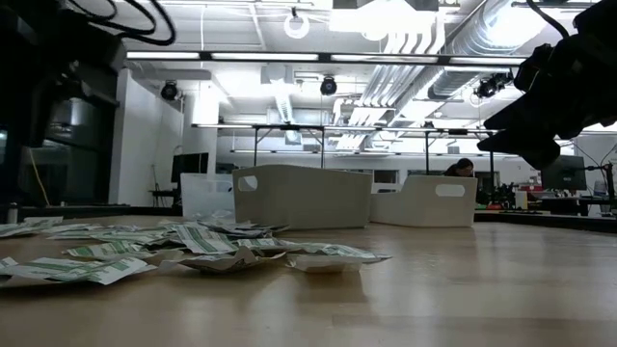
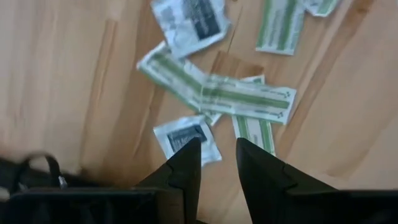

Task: Pick & Place First Aid Supplies
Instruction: Put the towelette pack into the black bin

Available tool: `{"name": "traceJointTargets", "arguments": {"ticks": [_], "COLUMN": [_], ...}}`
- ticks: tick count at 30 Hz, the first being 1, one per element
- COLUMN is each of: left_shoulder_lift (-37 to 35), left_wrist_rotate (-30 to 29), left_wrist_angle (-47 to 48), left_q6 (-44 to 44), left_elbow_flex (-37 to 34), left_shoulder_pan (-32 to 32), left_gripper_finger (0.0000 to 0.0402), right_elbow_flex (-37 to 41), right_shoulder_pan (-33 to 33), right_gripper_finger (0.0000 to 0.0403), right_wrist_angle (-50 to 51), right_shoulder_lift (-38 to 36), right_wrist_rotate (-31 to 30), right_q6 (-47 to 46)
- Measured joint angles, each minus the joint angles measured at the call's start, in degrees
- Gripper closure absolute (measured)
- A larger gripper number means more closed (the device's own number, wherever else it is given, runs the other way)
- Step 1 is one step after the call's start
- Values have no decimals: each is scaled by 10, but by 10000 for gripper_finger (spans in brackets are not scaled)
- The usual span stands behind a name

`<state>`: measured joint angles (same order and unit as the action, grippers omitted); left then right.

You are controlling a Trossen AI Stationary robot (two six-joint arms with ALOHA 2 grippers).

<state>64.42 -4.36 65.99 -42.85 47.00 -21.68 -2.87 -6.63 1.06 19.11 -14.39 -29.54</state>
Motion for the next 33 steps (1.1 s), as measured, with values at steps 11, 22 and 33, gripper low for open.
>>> {"name": "traceJointTargets", "arguments": {"ticks": [11,22,33], "left_shoulder_lift": [92,178,199], "left_wrist_rotate": [26,47,61], "left_wrist_angle": [8,47,33], "left_q6": [-126,-185,-192], "left_elbow_flex": [0,0,-32], "left_shoulder_pan": [-58,-57,-44], "left_gripper_finger": [222,180,202], "right_elbow_flex": [0,0,0], "right_shoulder_pan": [0,0,0], "right_gripper_finger": [195,195,195], "right_wrist_angle": [0,0,0], "right_shoulder_lift": [0,0,0], "right_wrist_rotate": [0,0,0], "right_q6": [0,0,0]}}
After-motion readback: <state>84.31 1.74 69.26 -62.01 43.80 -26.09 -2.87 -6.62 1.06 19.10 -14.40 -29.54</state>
